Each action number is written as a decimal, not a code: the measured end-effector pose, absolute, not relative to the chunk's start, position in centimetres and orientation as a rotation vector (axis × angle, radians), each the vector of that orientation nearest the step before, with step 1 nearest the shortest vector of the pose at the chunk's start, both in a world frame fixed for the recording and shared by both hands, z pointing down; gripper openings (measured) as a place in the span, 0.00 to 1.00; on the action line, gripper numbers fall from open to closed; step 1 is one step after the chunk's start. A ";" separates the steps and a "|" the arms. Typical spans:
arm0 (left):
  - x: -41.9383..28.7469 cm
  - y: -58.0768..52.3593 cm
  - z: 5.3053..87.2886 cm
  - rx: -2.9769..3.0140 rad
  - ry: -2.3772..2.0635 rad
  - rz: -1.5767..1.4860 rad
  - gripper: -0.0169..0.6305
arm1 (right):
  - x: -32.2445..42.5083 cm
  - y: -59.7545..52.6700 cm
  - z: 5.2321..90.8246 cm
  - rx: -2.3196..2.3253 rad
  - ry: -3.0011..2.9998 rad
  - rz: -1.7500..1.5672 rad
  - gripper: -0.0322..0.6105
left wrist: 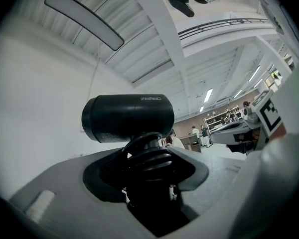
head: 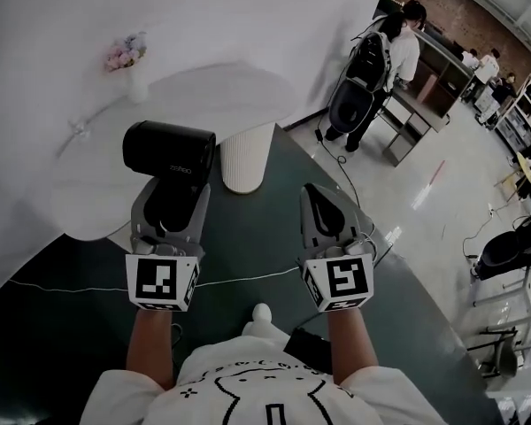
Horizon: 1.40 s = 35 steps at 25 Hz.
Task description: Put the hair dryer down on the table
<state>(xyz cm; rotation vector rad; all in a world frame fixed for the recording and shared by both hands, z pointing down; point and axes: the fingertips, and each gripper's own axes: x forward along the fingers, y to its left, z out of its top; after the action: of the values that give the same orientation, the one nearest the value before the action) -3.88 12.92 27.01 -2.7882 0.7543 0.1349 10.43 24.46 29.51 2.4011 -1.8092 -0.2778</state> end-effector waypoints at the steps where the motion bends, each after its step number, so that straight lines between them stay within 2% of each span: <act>1: -2.6 12.5 27.0 -2.787 0.771 0.131 0.40 | 11.8 24.0 29.4 2.394 -1.819 -0.275 0.05; 10: 4.1 9.5 27.8 -2.772 0.883 0.085 0.40 | 20.4 20.4 29.6 2.377 -1.892 -0.227 0.05; 23: 4.7 2.0 30.8 -2.786 1.029 0.012 0.40 | 22.5 12.7 32.7 2.295 -1.952 -0.141 0.05; 35: 4.6 -11.7 32.9 -2.813 1.147 -0.017 0.40 | 22.9 -2.3 32.8 2.184 -2.019 -0.151 0.05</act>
<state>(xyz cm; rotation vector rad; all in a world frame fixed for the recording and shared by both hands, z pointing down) 4.63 -11.71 32.92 -2.8133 1.1471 -0.0175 22.87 -2.30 32.76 2.1836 -2.0194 -0.1511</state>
